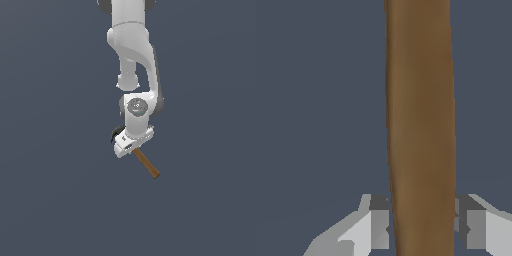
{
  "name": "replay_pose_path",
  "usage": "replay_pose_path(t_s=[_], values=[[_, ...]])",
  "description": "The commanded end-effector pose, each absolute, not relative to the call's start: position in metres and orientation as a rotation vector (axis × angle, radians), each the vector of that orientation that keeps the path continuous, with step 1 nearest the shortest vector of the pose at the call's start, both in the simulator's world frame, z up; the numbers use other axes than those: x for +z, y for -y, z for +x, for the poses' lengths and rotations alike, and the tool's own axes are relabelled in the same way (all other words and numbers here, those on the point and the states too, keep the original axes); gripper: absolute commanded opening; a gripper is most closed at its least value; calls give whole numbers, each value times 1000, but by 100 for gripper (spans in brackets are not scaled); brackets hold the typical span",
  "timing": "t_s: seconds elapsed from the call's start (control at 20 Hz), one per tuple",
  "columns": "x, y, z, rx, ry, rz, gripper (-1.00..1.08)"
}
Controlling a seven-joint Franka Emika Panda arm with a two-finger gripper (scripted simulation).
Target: Pick up the object and move it to a goal position.
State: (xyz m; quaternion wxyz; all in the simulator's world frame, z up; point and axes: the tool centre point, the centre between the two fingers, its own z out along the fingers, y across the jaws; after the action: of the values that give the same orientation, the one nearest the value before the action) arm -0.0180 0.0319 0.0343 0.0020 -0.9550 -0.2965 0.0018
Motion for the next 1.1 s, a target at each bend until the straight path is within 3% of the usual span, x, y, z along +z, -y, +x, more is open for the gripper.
replay_pose_path(t_s=[0.0, 0.6, 1.05], values=[[47, -16, -21, 0, 928, -2999, -100], [120, 87, -48, -1, 921, -3003, -100], [147, 124, -56, -1, 918, -3004, -100]])
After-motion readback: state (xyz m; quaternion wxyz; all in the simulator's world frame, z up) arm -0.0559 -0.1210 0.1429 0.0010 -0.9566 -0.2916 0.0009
